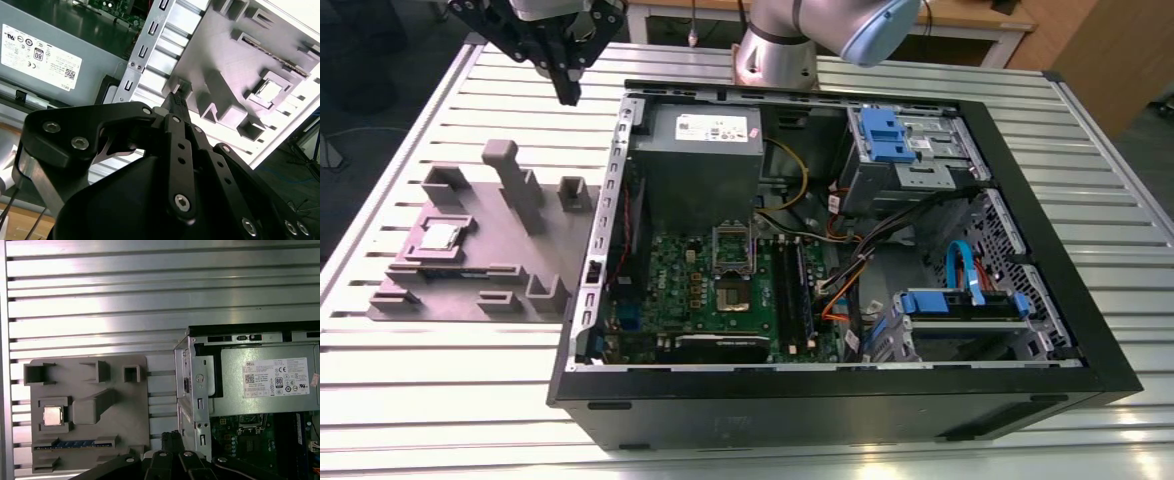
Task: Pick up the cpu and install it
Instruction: 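Reach for the cpu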
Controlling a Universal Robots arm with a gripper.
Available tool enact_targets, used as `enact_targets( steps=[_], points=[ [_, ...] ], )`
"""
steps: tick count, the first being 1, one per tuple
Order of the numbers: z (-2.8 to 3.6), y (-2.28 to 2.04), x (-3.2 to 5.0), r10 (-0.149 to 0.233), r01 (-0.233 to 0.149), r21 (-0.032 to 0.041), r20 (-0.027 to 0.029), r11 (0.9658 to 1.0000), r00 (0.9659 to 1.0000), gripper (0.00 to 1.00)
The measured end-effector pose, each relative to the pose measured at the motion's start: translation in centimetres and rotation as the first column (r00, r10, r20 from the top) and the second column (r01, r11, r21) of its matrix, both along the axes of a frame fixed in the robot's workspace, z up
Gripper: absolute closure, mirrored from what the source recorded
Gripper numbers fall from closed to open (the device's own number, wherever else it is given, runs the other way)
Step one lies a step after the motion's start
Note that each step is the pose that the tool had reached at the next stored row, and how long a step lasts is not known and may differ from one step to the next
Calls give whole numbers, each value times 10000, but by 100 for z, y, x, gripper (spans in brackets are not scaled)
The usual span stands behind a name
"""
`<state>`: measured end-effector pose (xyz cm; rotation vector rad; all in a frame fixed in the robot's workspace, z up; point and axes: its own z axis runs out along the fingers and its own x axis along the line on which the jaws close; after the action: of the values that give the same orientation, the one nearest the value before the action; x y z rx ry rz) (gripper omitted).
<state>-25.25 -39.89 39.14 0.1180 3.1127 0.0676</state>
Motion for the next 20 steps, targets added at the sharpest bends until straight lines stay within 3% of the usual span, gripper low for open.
enact_targets(
  steps=[20],
  points=[
    [0, 0, -56, 0, 0, 0, -1, 10000, 10000, 89]
  ],
)
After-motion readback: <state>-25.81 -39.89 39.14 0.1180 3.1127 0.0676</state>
